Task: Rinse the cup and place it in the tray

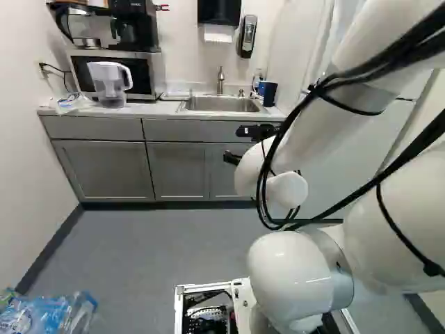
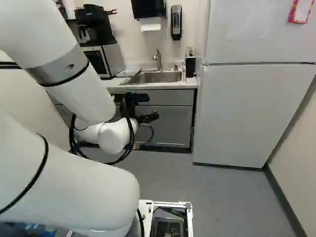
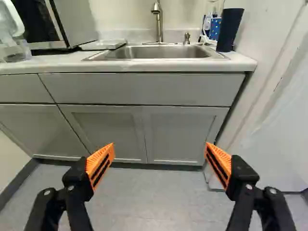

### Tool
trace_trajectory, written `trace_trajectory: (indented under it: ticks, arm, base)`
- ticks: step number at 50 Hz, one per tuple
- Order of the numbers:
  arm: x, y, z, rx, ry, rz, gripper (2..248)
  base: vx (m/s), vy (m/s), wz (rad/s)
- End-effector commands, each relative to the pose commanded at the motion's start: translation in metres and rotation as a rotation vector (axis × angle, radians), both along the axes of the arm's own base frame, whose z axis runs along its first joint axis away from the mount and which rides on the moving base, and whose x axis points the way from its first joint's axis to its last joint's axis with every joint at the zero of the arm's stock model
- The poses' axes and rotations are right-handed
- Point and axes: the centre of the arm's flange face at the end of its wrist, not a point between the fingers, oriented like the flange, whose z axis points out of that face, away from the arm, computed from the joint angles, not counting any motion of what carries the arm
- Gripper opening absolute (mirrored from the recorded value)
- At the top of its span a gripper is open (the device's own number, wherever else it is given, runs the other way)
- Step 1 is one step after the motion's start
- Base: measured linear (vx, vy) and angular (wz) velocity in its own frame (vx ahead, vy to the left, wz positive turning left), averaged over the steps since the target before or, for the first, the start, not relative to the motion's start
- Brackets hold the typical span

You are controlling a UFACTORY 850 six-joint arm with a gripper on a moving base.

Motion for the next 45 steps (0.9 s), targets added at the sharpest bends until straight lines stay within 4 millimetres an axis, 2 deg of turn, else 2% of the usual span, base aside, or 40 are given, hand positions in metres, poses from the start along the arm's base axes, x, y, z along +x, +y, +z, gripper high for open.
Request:
trace_trajectory:
  ticks: [45]
  arm:
    - [0.042, 0.000, 0.048, 0.000, -0.109, 0.000, 247]
  base:
    - [0.000, 0.000, 0.000]
